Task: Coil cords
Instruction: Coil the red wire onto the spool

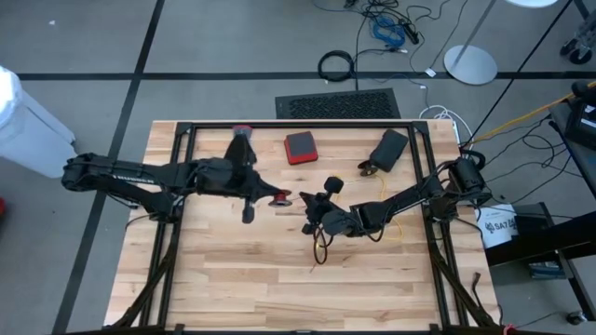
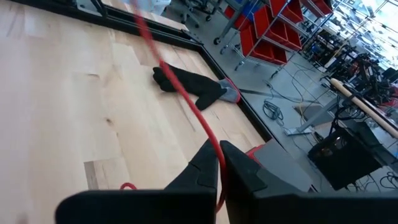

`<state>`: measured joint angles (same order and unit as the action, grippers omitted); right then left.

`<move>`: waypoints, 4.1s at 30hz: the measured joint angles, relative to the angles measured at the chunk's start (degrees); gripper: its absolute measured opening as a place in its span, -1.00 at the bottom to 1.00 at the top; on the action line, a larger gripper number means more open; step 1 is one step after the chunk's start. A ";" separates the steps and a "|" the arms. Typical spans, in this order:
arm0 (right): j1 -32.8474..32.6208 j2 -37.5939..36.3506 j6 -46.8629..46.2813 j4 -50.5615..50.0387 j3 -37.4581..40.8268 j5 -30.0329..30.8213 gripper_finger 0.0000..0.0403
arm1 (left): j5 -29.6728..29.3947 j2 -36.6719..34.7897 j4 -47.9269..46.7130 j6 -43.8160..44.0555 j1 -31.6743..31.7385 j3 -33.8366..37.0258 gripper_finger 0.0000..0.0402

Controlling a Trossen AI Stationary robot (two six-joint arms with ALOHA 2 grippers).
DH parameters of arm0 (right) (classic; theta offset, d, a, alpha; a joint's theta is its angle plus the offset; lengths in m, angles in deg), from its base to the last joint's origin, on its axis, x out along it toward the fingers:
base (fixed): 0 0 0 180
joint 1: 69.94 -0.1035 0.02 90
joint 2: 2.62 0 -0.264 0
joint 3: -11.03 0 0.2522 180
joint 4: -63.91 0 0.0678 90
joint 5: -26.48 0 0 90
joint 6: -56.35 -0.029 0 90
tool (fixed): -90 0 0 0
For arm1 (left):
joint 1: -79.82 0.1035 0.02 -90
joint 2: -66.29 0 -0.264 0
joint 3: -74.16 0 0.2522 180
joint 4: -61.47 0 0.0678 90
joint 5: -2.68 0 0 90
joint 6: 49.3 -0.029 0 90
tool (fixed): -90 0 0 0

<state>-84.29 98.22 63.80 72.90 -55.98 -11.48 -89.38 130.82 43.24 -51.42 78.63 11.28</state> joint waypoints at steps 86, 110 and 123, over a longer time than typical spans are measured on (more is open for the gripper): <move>0.91 -11.31 -2.29 6.77 -0.06 1.85 -1.00 | -34.51 29.51 50.32 -29.71 0.33 -6.75 -1.00; 0.91 -10.81 0.71 4.13 -0.04 -0.59 -1.00 | -31.27 29.50 46.53 -27.12 0.76 -6.75 -1.00; 0.93 -10.78 -0.97 1.09 -0.04 -5.95 -1.00 | -27.67 29.49 45.12 -26.72 0.81 -6.75 -1.00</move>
<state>-83.37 87.45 62.83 73.99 -56.03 -17.43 -117.05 160.31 88.36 -78.13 79.44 4.53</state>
